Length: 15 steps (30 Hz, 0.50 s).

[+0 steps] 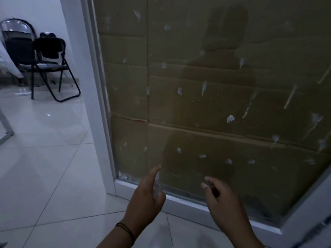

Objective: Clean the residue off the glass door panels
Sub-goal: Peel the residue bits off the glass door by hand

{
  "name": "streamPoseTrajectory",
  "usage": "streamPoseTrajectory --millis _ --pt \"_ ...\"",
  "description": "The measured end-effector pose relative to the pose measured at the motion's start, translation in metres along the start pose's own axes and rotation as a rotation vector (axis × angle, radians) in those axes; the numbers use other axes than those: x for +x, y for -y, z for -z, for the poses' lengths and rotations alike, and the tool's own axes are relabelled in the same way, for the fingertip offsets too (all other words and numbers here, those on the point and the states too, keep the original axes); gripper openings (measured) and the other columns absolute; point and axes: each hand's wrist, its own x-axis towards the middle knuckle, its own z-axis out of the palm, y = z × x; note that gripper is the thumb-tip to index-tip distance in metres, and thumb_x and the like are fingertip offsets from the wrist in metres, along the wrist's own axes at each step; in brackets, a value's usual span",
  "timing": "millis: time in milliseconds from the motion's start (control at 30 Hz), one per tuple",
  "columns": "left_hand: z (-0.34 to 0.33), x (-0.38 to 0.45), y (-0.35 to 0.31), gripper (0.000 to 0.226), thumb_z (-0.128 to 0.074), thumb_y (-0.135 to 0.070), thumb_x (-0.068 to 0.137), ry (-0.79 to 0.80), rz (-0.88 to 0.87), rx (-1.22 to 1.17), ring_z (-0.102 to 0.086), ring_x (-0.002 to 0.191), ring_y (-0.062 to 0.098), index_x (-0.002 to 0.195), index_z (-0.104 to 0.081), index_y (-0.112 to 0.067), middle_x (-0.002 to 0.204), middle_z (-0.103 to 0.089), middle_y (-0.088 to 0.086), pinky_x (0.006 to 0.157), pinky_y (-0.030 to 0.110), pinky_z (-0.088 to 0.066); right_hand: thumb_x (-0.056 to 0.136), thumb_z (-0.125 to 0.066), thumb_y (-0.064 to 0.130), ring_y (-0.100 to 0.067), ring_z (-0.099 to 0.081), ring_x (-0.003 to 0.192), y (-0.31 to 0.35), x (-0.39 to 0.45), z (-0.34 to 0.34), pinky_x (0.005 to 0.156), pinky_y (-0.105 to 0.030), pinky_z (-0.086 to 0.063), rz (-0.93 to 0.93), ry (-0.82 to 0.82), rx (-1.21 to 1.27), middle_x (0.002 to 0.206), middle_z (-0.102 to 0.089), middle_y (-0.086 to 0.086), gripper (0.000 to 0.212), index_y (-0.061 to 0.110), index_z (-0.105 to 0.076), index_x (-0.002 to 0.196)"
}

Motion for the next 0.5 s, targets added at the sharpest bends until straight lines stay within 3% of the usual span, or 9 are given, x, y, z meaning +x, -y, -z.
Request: streamPoseTrajectory --millis 133,233,400,500 --pt "-0.008 0.001 -0.016 0.069 -0.061 -0.020 0.082 0.002 -0.049 0.007 -0.050 0.081 0.004 0.137 -0.028 -0.047 0.118 -0.059 -0.009 0.065 0.000 -0.038 0.091 -0.056 0.036 -0.003 -0.051 0.088 -0.008 -0.003 0.014 0.078 -0.020 -0.038 -0.019 -0.014 0.018 0.110 -0.062 0.007 0.031 0.021 -0.063 0.118" --pt "-0.012 0.002 -0.030 0.063 -0.060 -0.024 0.085 0.008 -0.093 0.007 -0.051 0.080 0.005 0.134 -0.029 -0.050 0.112 -0.061 -0.009 0.067 0.007 -0.040 0.091 -0.056 0.034 -0.003 -0.051 0.089 -0.013 -0.006 0.026 0.080 -0.019 -0.037 -0.020 -0.048 0.031 0.113 -0.062 0.006 0.032 0.020 -0.063 0.118" --pt "-0.025 0.000 -0.050 0.055 -0.058 -0.026 0.085 0.037 -0.108 0.006 -0.053 0.074 0.008 0.129 -0.034 -0.050 0.111 -0.064 -0.004 0.059 0.006 -0.039 0.091 -0.056 0.035 -0.002 -0.052 0.090 -0.022 -0.010 0.042 0.079 -0.019 -0.038 -0.032 -0.072 0.044 0.110 -0.061 0.010 0.032 0.021 -0.063 0.119" --pt "-0.034 -0.005 -0.064 0.061 -0.057 -0.026 0.088 0.054 -0.150 0.012 -0.058 0.096 0.010 0.135 -0.028 -0.052 0.122 -0.059 -0.007 0.067 0.005 -0.040 0.091 -0.055 0.036 -0.002 -0.051 0.088 -0.028 -0.012 0.050 0.079 -0.020 -0.039 -0.035 -0.097 0.044 0.107 -0.060 0.011 0.030 0.022 -0.063 0.117"
